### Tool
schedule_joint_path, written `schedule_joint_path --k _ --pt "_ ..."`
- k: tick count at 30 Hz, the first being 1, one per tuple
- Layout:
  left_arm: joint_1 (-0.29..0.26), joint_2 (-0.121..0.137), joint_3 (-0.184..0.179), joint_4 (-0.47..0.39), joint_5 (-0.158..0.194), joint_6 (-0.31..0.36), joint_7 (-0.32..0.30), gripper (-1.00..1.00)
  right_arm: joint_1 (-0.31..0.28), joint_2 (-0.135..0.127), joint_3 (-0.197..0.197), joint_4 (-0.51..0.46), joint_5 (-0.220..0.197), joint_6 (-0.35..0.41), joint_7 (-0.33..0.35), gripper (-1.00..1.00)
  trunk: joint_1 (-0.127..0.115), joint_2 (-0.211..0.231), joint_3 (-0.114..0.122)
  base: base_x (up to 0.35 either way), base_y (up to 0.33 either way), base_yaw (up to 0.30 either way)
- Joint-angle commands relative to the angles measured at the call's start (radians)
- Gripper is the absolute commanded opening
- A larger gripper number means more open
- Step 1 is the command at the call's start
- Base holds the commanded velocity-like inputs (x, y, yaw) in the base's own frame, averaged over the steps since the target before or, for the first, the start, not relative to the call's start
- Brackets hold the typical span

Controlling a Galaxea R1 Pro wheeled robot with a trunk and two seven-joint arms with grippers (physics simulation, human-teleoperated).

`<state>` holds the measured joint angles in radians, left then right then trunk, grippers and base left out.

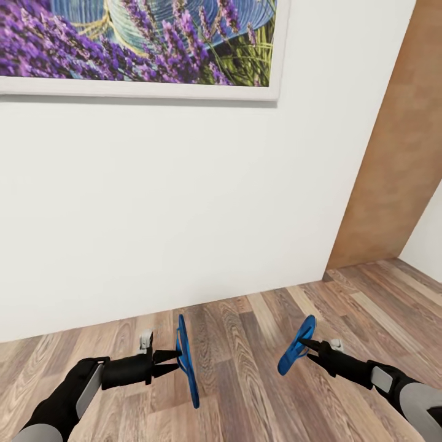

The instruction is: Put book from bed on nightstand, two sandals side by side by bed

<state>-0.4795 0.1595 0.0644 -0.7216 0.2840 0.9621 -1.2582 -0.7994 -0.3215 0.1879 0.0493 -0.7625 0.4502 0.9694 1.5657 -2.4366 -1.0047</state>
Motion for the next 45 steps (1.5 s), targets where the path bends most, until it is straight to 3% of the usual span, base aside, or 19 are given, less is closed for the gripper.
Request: schedule_joint_path --k 1,45 --pt "-0.001 0.000 0.000 0.000 0.003 0.007 -0.001 -1.00 -0.001 0.000 0.008 0.003 -0.011 0.007 0.005 -1.00 0.000 0.000 -0.001 0.000 0.000 0.197" --pt "-0.001 0.000 0.000 0.001 0.003 0.007 -0.001 -1.00 -0.001 0.001 0.008 0.003 -0.011 0.007 0.005 -1.00 0.000 0.000 -0.001 0.000 0.000 0.197"
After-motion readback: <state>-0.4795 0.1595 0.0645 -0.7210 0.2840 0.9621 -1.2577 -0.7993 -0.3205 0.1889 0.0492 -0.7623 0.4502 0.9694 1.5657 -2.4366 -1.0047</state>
